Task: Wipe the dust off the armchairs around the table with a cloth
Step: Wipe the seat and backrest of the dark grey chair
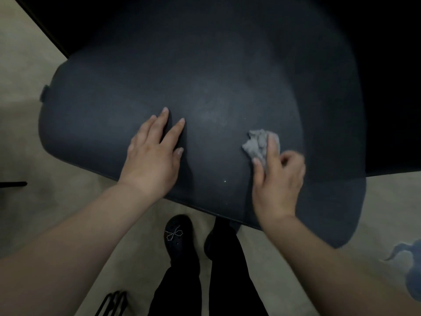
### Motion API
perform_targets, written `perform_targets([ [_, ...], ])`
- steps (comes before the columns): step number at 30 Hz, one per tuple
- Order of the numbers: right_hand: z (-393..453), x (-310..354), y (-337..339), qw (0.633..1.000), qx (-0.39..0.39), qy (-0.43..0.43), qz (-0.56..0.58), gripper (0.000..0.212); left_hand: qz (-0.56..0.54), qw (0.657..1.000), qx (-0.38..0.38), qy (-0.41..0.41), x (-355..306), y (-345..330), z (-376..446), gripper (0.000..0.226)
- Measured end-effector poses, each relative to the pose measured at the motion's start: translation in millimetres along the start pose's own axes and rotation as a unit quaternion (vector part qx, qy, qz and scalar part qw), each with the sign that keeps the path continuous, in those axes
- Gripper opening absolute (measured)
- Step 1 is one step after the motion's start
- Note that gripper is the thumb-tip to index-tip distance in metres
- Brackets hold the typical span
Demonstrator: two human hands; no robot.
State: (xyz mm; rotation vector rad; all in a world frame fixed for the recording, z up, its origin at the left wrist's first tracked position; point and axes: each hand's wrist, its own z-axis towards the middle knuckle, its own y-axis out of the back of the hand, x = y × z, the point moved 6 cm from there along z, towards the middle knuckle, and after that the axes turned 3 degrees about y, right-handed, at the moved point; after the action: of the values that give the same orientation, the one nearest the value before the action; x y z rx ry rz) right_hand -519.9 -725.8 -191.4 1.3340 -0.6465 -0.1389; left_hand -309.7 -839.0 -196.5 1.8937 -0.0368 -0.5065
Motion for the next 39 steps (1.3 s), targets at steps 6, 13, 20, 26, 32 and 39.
perform_targets([
  [6,-48,70,-33,1.0,-0.013,-0.003,0.027,0.057,-0.004,1.0,-0.004,-0.013,8,3,-9,0.056],
  [13,-39,16,-13,0.997,-0.064,-0.019,-0.024,0.056,-0.004,1.0,-0.022,-0.021,27,4,-16,0.055],
  [20,-60,54,-30,0.997,-0.054,-0.062,0.016,0.056,0.0,0.999,-0.031,-0.008,25,1,-16,0.055],
  [26,-40,62,-28,0.998,-0.051,0.029,0.0,0.055,0.014,0.999,-0.035,-0.017,25,2,-17,0.056],
  [32,-38,2,-3,0.992,-0.076,-0.102,-0.004,0.054,0.069,0.994,-0.029,-0.083,-10,-8,-23,0.061],
  [39,-9,32,-15,0.998,-0.011,0.051,-0.016,0.052,0.058,0.998,-0.036,-0.019,-15,-14,-21,0.064],
])
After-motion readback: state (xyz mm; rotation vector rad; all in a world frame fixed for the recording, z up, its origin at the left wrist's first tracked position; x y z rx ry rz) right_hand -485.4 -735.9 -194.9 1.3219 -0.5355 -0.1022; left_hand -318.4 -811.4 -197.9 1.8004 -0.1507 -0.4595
